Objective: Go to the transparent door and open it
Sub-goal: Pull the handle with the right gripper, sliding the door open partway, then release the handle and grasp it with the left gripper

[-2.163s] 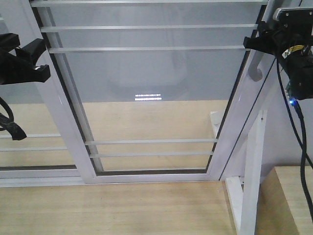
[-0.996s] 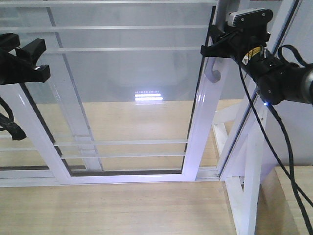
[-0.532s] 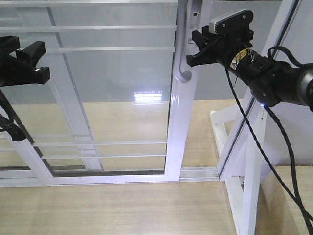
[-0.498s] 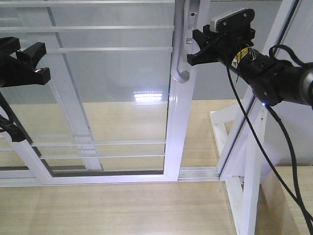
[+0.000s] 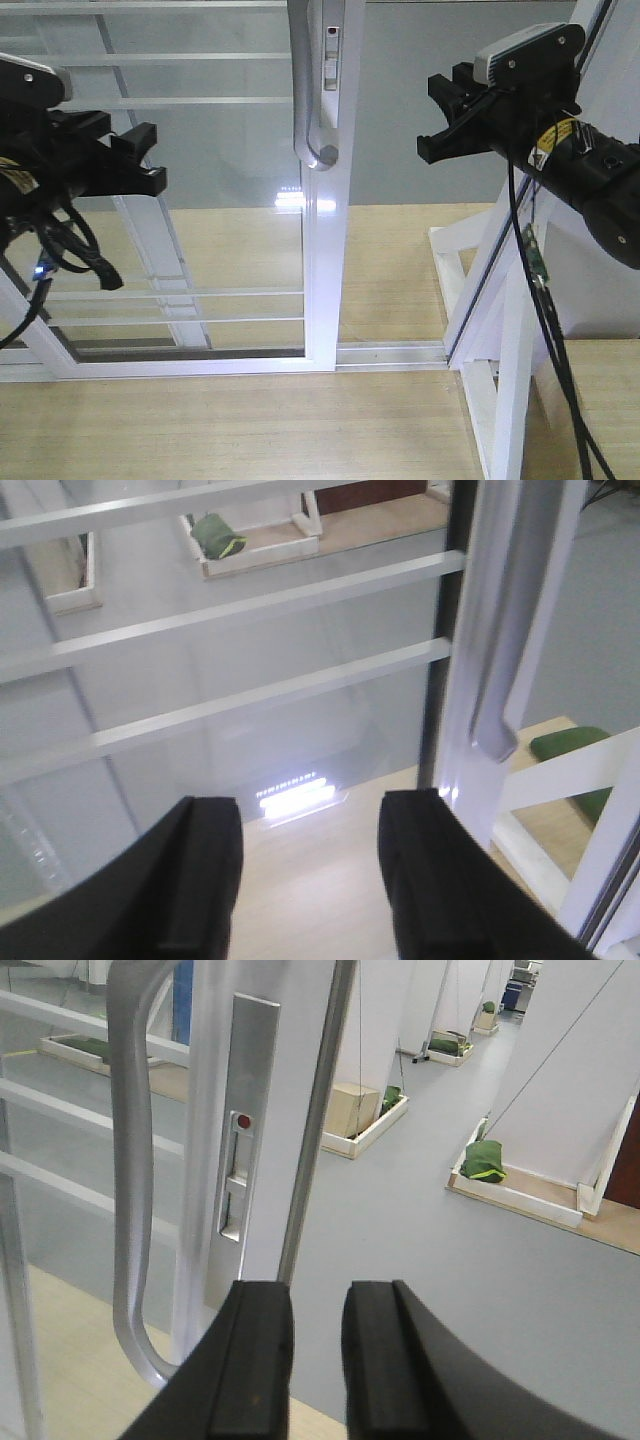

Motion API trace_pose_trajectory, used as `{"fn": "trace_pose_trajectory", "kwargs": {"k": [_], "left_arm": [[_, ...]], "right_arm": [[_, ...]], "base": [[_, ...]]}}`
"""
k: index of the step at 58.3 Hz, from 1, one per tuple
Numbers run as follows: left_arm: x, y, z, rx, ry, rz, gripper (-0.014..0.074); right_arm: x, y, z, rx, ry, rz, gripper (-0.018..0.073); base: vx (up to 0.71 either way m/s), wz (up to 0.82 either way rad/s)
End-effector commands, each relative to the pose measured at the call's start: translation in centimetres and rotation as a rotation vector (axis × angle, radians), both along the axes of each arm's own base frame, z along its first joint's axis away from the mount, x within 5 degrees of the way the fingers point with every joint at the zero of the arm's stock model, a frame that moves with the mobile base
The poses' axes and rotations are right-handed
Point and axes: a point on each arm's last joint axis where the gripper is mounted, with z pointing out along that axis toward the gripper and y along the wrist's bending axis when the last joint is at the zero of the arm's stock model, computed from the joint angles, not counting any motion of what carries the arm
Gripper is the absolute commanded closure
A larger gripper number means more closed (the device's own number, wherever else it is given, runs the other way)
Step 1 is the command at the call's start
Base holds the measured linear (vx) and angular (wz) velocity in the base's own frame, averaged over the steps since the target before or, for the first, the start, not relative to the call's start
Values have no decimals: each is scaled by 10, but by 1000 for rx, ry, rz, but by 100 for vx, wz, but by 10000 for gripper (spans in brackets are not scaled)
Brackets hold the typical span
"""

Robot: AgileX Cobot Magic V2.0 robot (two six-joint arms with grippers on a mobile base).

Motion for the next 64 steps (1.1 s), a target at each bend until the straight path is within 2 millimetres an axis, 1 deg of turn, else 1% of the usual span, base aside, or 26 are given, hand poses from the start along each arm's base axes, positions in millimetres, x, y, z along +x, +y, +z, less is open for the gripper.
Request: {"fn": "trace_pose_trajectory", "kwargs": {"k": [1, 8, 13, 24, 33, 40, 51, 64], "left_arm": [[9, -15, 22, -96, -183, -29, 146], [26, -31, 17, -160, -170, -50, 146], [41, -40, 19, -138, -187, -80, 146], [78, -56, 19, -140, -205, -85, 146], [99, -64, 18, -208, -194, -75, 146], [110, -72, 19, -197, -204, -94, 146], [115, -88, 22, -205, -218, -126, 146], [129, -95, 17, -211, -209, -121, 146]], "right_arm": [[-11, -3, 26, 36, -124, 7, 316], [-16, -5, 25, 21, -120, -1, 316], [-16, -5, 27, 28, -127, -2, 316], [-16, -5, 27, 25, -131, 0, 316], [-16, -5, 27, 15, -137, 1, 316], [-16, -5, 27, -3, -146, 0, 316], [-16, -5, 27, -30, -159, 0, 316], [-16, -5, 27, -30, -159, 0, 316]], "base": [[0, 0], [0, 0], [0, 0], [0, 0], [0, 0], [0, 0], [0, 0], [0, 0]]}}
